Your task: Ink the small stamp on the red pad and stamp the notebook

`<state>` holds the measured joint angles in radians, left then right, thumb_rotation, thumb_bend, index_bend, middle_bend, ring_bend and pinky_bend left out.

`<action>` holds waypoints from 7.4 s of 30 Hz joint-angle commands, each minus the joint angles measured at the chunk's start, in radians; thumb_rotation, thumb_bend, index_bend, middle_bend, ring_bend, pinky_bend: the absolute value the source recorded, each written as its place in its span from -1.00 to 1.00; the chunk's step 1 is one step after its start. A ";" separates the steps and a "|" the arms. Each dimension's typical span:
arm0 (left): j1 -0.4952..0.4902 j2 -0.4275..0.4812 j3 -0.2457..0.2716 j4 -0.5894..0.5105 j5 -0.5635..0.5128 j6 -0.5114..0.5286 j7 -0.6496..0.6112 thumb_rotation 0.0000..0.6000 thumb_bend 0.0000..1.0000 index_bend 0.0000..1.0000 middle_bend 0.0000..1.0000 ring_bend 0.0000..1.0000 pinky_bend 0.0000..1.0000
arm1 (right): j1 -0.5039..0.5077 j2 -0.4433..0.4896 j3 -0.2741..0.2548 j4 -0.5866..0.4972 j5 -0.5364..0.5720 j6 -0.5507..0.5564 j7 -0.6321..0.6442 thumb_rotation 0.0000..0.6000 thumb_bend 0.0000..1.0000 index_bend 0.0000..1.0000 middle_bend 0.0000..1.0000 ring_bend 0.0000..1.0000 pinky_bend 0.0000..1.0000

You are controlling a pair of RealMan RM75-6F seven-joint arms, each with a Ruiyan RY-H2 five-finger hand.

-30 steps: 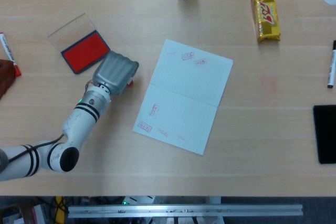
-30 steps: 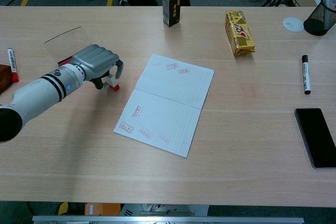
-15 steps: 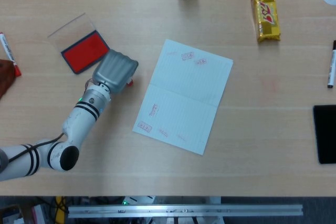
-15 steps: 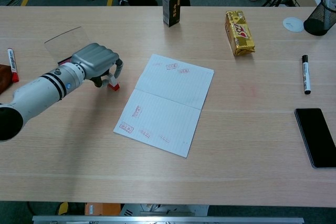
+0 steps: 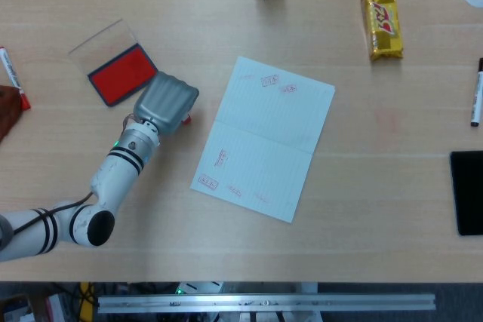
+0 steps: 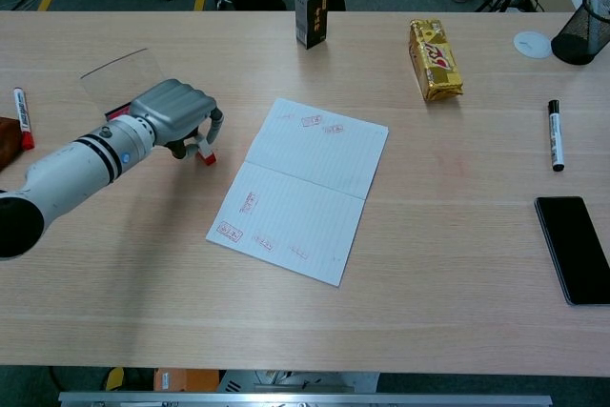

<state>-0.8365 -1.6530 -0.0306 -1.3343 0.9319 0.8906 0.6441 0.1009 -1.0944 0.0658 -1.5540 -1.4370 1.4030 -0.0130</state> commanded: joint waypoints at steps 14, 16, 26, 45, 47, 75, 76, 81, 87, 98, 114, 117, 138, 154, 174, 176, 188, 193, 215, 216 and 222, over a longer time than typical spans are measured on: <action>0.008 0.003 -0.011 0.002 0.023 0.006 -0.009 1.00 -0.33 0.12 1.00 1.00 1.00 | -0.010 0.002 0.000 0.001 -0.002 0.014 0.005 1.00 -0.38 -0.55 -0.38 -0.54 -0.47; 0.009 0.011 -0.013 -0.001 0.028 0.009 -0.009 1.00 -0.33 0.12 1.00 1.00 1.00 | -0.010 0.002 0.000 0.001 -0.002 0.013 0.006 1.00 -0.38 -0.55 -0.38 -0.54 -0.47; 0.006 0.089 -0.045 0.002 0.041 0.019 -0.025 1.00 -0.33 0.15 1.00 1.00 1.00 | -0.012 0.004 0.001 -0.002 -0.004 0.017 0.003 1.00 -0.38 -0.55 -0.38 -0.54 -0.47; -0.012 0.010 -0.035 0.320 0.098 -0.106 -0.127 1.00 -0.33 0.19 1.00 1.00 1.00 | -0.018 0.009 0.001 -0.030 0.002 0.022 -0.029 1.00 -0.38 -0.55 -0.37 -0.54 -0.47; -0.012 0.000 -0.035 0.347 0.106 -0.116 -0.143 1.00 -0.33 0.19 1.00 1.00 1.00 | -0.018 0.010 0.001 -0.032 0.003 0.022 -0.033 1.00 -0.38 -0.55 -0.37 -0.54 -0.47; -0.012 -0.070 -0.058 0.504 0.165 -0.202 -0.223 1.00 -0.32 0.20 1.00 1.00 1.00 | -0.029 0.013 0.003 -0.046 0.011 0.034 -0.050 1.00 -0.38 -0.55 -0.35 -0.54 -0.47; -0.011 -0.071 -0.059 0.505 0.165 -0.202 -0.222 1.00 -0.32 0.20 1.00 1.00 1.00 | -0.030 0.014 0.003 -0.046 0.011 0.035 -0.051 1.00 -0.38 -0.55 -0.35 -0.54 -0.47; -0.010 -0.064 -0.069 0.494 0.168 -0.195 -0.223 1.00 -0.32 0.20 1.00 1.00 1.00 | -0.032 0.015 0.003 -0.046 0.010 0.039 -0.048 1.00 -0.38 -0.55 -0.35 -0.54 -0.47; -0.007 -0.009 -0.092 0.393 0.177 -0.144 -0.215 1.00 -0.32 0.20 1.00 1.00 1.00 | -0.033 0.014 0.004 -0.039 0.002 0.043 -0.034 1.00 -0.38 -0.55 -0.35 -0.54 -0.47; 0.011 0.109 -0.084 0.034 0.209 -0.014 -0.082 1.00 -0.32 0.20 1.00 1.00 1.00 | -0.028 0.008 0.001 -0.012 -0.014 0.037 0.002 1.00 -0.38 -0.55 -0.35 -0.54 -0.47; 0.004 0.053 -0.018 -0.208 0.266 0.067 0.108 1.00 -0.32 0.21 1.00 1.00 1.00 | -0.032 0.015 -0.003 0.006 -0.010 0.029 0.025 1.00 -0.38 -0.55 -0.35 -0.54 -0.47; 0.002 0.026 -0.014 -0.203 0.272 0.072 0.124 1.00 -0.32 0.21 1.00 1.00 1.00 | -0.031 0.014 -0.003 0.010 -0.008 0.025 0.029 1.00 -0.38 -0.55 -0.35 -0.54 -0.47; 0.009 -0.078 0.020 -0.077 0.285 0.062 0.142 1.00 -0.32 0.22 1.00 1.00 1.00 | -0.035 0.015 -0.004 0.013 -0.006 0.026 0.030 1.00 -0.38 -0.55 -0.35 -0.54 -0.47; 0.020 -0.132 0.023 0.024 0.296 0.034 0.103 1.00 -0.32 0.23 1.00 1.00 1.00 | -0.045 0.022 -0.004 0.005 -0.001 0.035 0.022 1.00 -0.38 -0.55 -0.35 -0.54 -0.47; 0.024 -0.148 0.018 0.052 0.290 0.007 0.099 1.00 -0.32 0.23 1.00 1.00 1.00 | -0.050 0.021 -0.001 0.005 0.006 0.038 0.020 1.00 -0.38 -0.55 -0.34 -0.54 -0.47; 0.024 -0.147 0.018 0.050 0.290 0.007 0.102 1.00 -0.32 0.23 1.00 1.00 1.00 | -0.051 0.021 -0.001 0.008 0.005 0.039 0.023 1.00 -0.38 -0.55 -0.35 -0.54 -0.47; 0.023 -0.060 -0.022 -0.071 0.311 0.071 0.134 1.00 -0.32 0.23 1.00 1.00 1.00 | -0.054 0.015 0.001 0.026 -0.001 0.046 0.047 1.00 -0.38 -0.55 -0.35 -0.54 -0.47; 0.025 -0.018 -0.025 -0.156 0.326 0.095 0.154 1.00 -0.32 0.23 1.00 1.00 1.00 | -0.050 0.008 -0.001 0.038 -0.008 0.041 0.060 1.00 -0.38 -0.55 -0.35 -0.54 -0.47; 0.043 -0.095 0.071 -0.164 0.403 0.098 0.259 1.00 -0.32 0.23 1.00 1.00 1.00 | -0.061 0.011 -0.006 0.058 -0.010 0.048 0.086 1.00 -0.38 -0.55 -0.35 -0.54 -0.47; 0.046 -0.098 0.074 -0.159 0.407 0.098 0.257 1.00 -0.32 0.23 1.00 1.00 1.00 | -0.061 0.011 -0.006 0.059 -0.010 0.048 0.087 1.00 -0.38 -0.55 -0.35 -0.54 -0.47; 0.057 -0.113 0.082 -0.141 0.402 0.089 0.251 1.00 -0.32 0.23 1.00 1.00 1.00 | -0.060 0.009 -0.004 0.062 -0.010 0.044 0.088 1.00 -0.38 -0.55 -0.35 -0.54 -0.47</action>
<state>-0.7834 -1.7602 0.0496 -1.4808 1.3336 0.9814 0.8951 0.0413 -1.0855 0.0613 -1.4925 -1.4465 1.4474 0.0745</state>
